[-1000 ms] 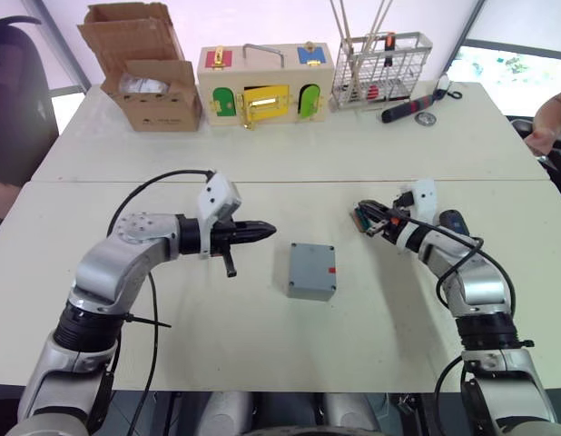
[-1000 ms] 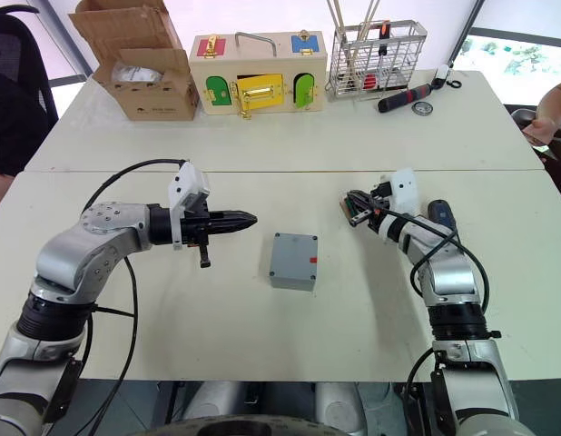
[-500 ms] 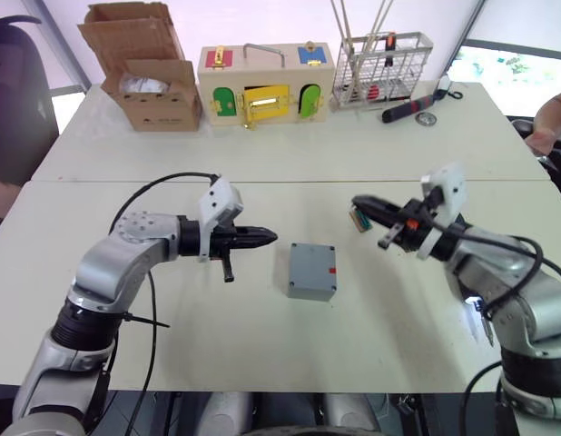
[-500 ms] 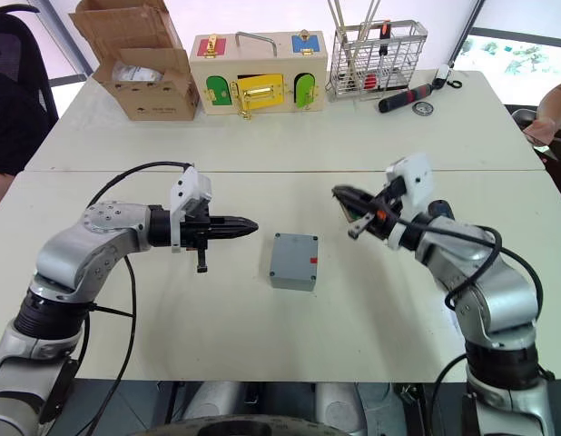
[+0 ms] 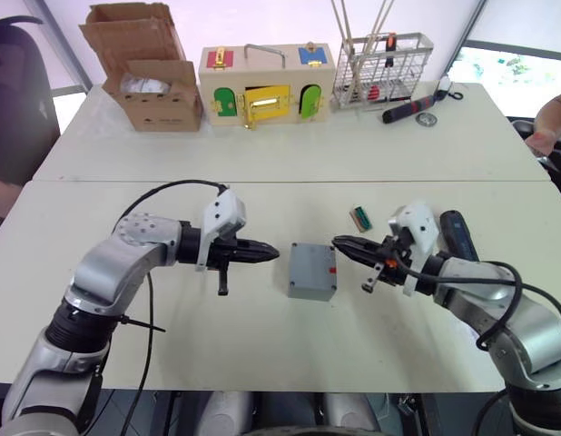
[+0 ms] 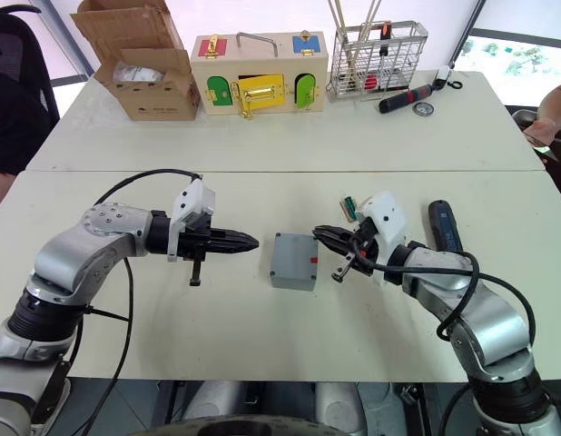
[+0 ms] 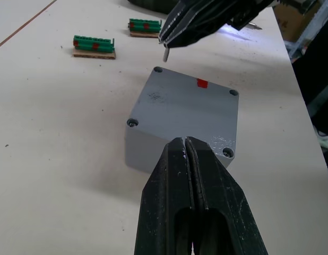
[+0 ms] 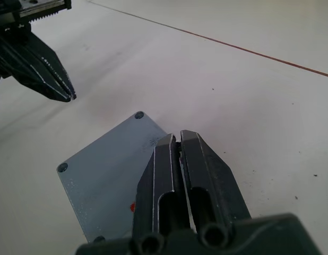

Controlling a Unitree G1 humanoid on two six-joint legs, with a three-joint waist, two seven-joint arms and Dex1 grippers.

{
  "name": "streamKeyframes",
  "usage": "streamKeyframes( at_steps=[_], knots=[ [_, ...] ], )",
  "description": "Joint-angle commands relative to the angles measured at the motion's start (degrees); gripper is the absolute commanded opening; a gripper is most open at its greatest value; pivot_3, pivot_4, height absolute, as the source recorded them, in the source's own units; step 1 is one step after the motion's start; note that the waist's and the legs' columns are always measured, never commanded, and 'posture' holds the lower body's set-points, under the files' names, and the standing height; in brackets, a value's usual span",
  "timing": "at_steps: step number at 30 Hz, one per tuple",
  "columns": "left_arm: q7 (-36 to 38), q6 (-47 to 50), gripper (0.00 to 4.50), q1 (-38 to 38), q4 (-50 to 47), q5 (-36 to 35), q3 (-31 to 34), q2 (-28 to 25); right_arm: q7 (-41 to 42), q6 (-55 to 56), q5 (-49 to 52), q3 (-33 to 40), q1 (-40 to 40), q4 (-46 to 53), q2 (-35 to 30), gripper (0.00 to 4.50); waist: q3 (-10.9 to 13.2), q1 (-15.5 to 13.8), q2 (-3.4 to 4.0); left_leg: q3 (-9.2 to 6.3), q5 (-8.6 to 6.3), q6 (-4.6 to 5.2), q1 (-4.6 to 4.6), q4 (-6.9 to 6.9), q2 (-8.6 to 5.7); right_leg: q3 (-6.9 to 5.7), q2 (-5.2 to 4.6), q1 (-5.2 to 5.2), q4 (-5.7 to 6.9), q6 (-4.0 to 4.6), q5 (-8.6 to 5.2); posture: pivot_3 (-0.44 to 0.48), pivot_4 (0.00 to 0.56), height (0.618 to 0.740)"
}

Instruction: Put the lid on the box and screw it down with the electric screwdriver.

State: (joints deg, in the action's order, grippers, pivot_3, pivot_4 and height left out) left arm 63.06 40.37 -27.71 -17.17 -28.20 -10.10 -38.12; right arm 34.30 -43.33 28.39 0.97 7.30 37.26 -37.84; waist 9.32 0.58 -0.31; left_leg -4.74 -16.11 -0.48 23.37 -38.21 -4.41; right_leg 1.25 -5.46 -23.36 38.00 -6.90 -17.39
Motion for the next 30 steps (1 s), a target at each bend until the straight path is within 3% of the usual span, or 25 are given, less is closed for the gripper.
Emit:
streamKeyframes(
  at_steps=[1,30],
  knots=[
    [-0.5,-0.6,0.0,-0.2,-2.5,-0.7,0.5,0.1,0.3,1.6,-0.6,0.3,0.5,1.1,-0.6,0.06,0.0,0.0,0.0,0.0,0.0,0.0,0.0,0.0,0.0,0.0,0.0,0.0,0.0,0.0,0.0,0.0,0.15,0.74],
    [-2.7,0.0,0.0,0.5,-3.2,-1.0,0.8,0.3,2.2,5.2,-6.5,-3.7,1.3,-4.1,-0.3,0.06,0.0,0.0,0.0,0.0,0.0,0.0,0.0,0.0,0.0,-0.01,0.02,0.0,0.0,0.0,0.0,0.0,0.15,0.74]
  ],
)
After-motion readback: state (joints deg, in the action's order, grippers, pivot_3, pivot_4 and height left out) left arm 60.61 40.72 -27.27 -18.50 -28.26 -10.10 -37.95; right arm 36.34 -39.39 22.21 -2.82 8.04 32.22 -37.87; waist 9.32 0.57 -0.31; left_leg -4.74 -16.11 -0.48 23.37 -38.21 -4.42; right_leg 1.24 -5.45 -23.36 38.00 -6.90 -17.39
